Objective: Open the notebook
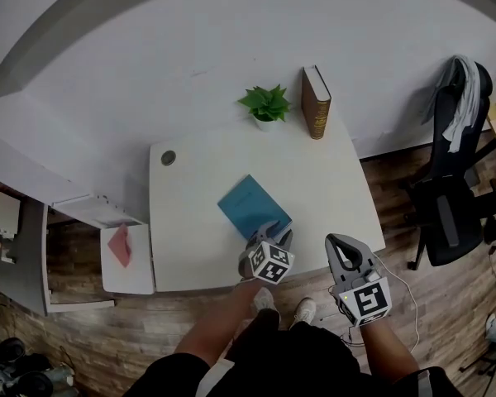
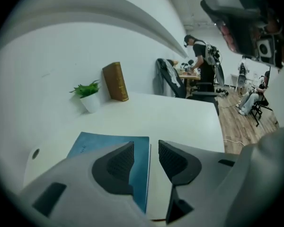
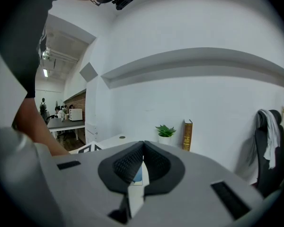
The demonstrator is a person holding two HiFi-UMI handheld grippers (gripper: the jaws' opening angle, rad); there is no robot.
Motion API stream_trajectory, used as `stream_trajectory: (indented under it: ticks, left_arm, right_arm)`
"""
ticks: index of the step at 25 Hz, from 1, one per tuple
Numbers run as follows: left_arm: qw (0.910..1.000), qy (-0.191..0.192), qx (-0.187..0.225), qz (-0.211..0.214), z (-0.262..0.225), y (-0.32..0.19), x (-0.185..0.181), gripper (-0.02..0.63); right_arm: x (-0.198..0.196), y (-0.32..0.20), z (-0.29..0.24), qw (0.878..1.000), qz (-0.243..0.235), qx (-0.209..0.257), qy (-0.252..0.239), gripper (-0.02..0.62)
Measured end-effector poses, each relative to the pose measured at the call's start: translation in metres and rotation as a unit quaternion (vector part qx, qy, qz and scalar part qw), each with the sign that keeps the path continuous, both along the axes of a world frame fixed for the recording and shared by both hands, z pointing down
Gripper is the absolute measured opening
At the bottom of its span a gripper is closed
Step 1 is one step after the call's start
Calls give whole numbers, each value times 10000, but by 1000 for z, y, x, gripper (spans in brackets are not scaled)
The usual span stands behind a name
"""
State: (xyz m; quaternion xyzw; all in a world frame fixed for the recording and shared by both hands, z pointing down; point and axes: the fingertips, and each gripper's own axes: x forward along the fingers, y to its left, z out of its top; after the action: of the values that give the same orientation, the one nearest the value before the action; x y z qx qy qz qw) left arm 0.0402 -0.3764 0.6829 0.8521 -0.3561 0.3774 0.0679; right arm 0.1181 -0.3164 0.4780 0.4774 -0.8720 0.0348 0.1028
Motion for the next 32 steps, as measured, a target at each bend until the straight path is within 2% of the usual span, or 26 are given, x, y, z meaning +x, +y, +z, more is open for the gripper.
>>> stream_trajectory:
  ticks: [3,9,17,20,24,27,32]
  left_arm:
    - [9995,-302,-120,-17,18,-11,0,153]
    - [9970,-653,-361,199,42,-22,10,153]
    - [9940,-1000,-366,268,45,-22,12,149]
    - [9928,-1115,-345,274,45,-21,14,114]
    - [9943,-916,-422,345,42,-20,18,72]
    - [9971,-646,-321,263,33,-17,17,28]
    - [9997,205,52,-136,-6,-14,7,14]
  right_arm:
    - [7,0,3,9999,91,-71,-40,3]
    - [28,1,1,9998,205,-27,46,3]
    - [39,-2,-2,9997,248,42,54,3]
    - [37,-1,-1,9998,203,35,51,3]
    - [32,-2,-3,9999,135,47,42,3]
    - [25,-1,-4,10000,59,60,26,3]
    - [16,1,-7,9999,-64,83,-17,3]
